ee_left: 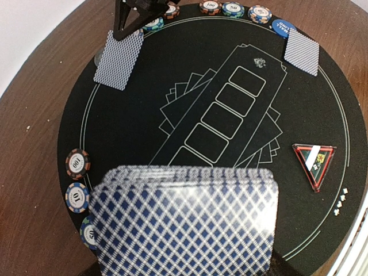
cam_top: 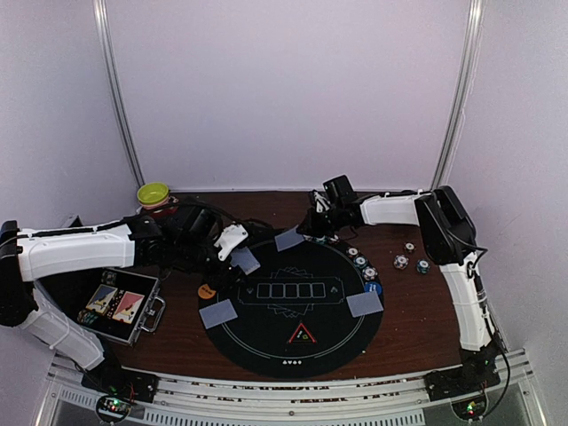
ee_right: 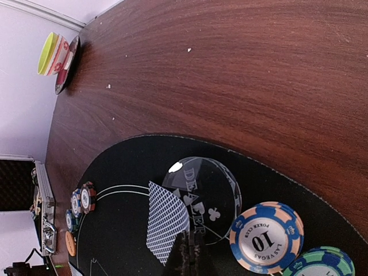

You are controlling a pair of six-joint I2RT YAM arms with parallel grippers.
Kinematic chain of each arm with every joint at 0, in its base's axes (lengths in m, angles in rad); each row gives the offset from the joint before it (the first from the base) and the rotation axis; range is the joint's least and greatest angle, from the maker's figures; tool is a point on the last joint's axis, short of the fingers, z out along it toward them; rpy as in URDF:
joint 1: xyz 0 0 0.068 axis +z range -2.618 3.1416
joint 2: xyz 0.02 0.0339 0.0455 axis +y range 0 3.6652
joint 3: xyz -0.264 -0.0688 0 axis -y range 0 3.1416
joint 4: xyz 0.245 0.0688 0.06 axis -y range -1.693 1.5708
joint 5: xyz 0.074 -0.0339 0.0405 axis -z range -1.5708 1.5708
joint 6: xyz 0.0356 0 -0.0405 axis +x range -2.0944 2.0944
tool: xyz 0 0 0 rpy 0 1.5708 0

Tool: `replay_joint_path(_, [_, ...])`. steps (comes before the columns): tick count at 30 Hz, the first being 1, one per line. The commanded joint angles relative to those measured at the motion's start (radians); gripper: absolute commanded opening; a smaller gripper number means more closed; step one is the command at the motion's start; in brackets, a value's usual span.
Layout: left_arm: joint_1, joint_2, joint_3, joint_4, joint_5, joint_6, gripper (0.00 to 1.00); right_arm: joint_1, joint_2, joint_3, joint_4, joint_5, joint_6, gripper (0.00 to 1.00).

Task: Distribute texas hold em gaming equipment
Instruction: Distribute the poker card in the dealer area.

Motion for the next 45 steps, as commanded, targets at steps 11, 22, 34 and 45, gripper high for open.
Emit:
replay_joint_path(11, [0.008, 0.006, 0.004, 0.037, -0.005, 0.002, 0.64, 0.009, -0.09, -0.112, -0.012, -0.103, -0.004, 0.15])
replay_joint_path(22, [0.008, 0.006, 0.003, 0.038, -0.006, 0.002, 0.64, 0.03, -0.086, -0.161, 0.069, -0.189, 0.077, 0.16])
replay_joint_path(34, [0.008, 0.005, 0.002, 0.037, -0.007, 0.003, 0.64, 0.055, -0.063, -0.226, 0.221, -0.255, 0.225, 0.01])
replay_joint_path(45, [0.008, 0.008, 0.003, 0.037, -0.008, 0.005, 0.64, 0.051, -0.055, -0.291, 0.421, -0.257, 0.394, 0.0])
